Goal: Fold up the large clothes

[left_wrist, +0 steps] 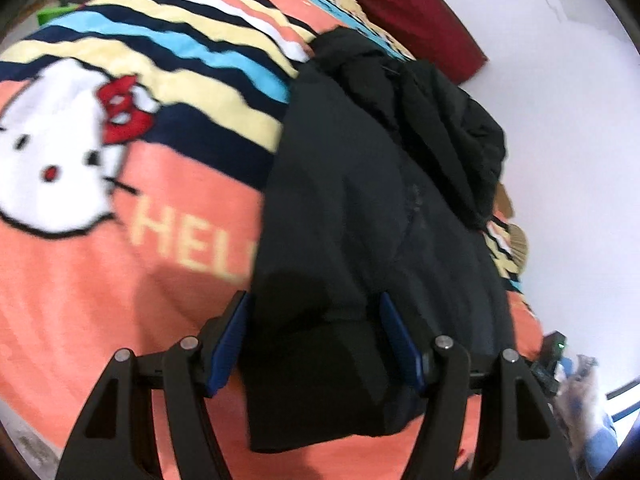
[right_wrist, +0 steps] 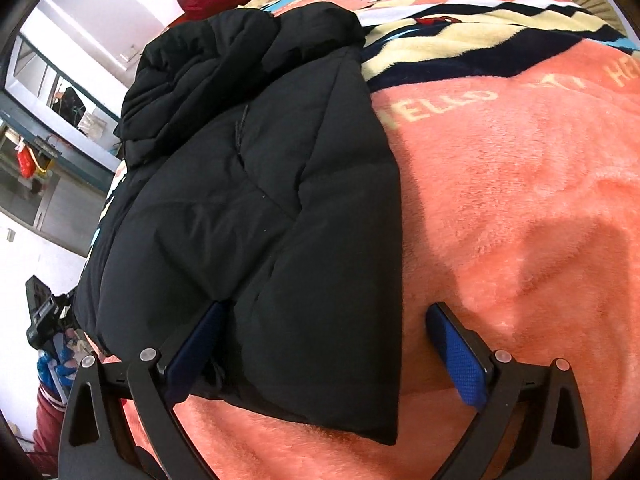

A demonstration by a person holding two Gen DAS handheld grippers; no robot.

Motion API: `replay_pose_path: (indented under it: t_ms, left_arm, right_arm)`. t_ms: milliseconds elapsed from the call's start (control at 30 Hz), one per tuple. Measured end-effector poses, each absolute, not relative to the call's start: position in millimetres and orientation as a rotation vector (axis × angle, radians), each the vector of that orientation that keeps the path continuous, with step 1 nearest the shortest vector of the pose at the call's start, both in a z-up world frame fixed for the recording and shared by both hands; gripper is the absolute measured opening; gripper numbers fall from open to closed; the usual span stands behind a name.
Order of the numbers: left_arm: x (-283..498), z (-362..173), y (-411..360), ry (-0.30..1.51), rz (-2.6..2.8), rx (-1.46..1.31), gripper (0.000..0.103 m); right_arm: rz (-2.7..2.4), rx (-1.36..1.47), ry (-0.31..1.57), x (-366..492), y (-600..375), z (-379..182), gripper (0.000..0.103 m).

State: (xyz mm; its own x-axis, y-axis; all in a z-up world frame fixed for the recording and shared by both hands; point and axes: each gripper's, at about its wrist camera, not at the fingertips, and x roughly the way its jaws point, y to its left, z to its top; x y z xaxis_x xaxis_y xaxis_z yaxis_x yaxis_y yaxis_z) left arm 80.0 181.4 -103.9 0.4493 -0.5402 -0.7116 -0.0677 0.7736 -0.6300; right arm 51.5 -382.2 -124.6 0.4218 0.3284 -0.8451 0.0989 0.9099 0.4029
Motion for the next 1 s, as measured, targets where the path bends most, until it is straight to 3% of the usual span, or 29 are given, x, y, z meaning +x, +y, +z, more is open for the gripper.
replay_pose_path:
  t_ms: [33, 100, 500, 567, 633, 667, 733, 933, 967, 1000]
  left_arm:
    - [81.1, -105.4, 176.5, 1.091, -0.349, -0.655, 0.071]
    - [78.4, -108.1, 168.4, 1.113, -0.380, -0.637, 0.074]
    - [67.5, -123.5, 164.5, 1.155, -0.430, -0.715, 0.074]
    - [64.8, -124.3, 150.7, 1.164, -0.466, -0.701, 0.074]
    - [63.8, -125.4, 147.1, 1.153, -0.474, -0.713, 0.073]
    - [65.0, -126.5, 147.6, 1.144, -0.469, -0.730, 0.072]
    - [65.9, -127.5, 148.4, 1.134, -0.464, -0.741, 0.067]
    - [64.5, -118.7, 143.9, 1.119, -0.440, -0.696, 0.038]
    - [64.5, -115.7, 140.7, 1.117, -0.439, -0.677, 0.035]
    - [65.2, -111.0, 136.4, 1.114, -0.437, -0.648, 0.030]
  right_arm:
    - [0.161, 0.428, 1.135, 51.5, -380.1, -124.1, 0.100]
    - [0.178, 0.426, 1.137, 51.7, -376.9, -123.7, 0.100]
    - [0.215, 0.494, 1.145, 53.4, -382.1, -129.3, 0.100]
    - [0.237, 0.518, 1.146, 53.5, -381.8, -129.7, 0.094]
    - [0.269, 0.570, 1.135, 52.0, -384.6, -128.2, 0.070]
    - [0.272, 0.581, 1.132, 51.8, -385.6, -128.0, 0.066]
    - [0.280, 0.608, 1.132, 50.4, -390.1, -129.9, 0.057]
    - [0.306, 0.608, 1.167, 48.8, -381.1, -136.9, 0.056]
    - [0.313, 0.607, 1.163, 48.3, -379.8, -136.5, 0.053]
    - [0.327, 0.619, 1.148, 47.9, -379.0, -134.6, 0.039]
